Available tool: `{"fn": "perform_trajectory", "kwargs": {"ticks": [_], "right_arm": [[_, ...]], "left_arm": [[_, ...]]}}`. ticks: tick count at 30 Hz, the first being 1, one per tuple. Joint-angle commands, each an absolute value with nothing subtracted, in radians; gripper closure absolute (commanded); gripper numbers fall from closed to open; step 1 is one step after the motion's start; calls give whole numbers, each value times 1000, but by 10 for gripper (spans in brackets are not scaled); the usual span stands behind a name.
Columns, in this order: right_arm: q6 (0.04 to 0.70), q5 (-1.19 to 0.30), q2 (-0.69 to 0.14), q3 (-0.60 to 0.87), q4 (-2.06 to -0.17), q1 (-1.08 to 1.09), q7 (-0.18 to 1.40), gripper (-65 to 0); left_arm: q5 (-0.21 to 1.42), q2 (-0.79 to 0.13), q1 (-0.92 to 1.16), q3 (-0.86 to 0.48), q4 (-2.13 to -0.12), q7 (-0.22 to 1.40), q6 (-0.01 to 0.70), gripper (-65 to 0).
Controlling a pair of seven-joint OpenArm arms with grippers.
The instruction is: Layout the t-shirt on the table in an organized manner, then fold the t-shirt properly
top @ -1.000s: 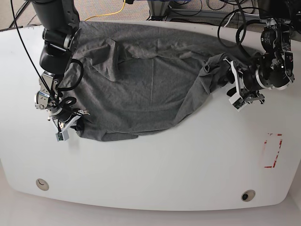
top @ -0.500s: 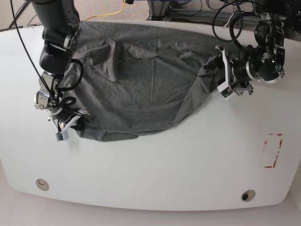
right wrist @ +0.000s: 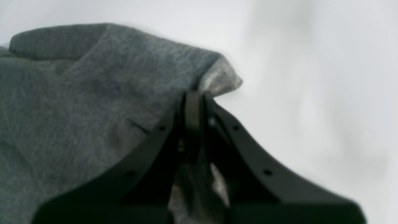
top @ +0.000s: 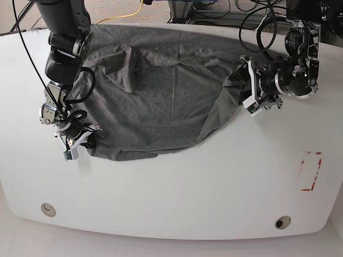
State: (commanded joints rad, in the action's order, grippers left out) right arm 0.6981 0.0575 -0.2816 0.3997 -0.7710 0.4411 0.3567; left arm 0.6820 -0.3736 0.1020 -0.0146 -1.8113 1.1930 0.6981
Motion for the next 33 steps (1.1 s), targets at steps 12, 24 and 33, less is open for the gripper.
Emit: {"fn": "perform_trajectory", "kwargs": {"ticks": [12,24,33], "right_arm": [[698,58,-282,400,-771,441,357,0],[698,56,-282,400,-771,441,358,0],[698,54,-282,400,-771,441,358,0]], "left_arm": [[587,-372,102,-15,-1811,1193,698,-58],[556,-378,59,-36,-1830,1193,698,0],[555,-389,2,-102,-1845,1196,698,0]]}}
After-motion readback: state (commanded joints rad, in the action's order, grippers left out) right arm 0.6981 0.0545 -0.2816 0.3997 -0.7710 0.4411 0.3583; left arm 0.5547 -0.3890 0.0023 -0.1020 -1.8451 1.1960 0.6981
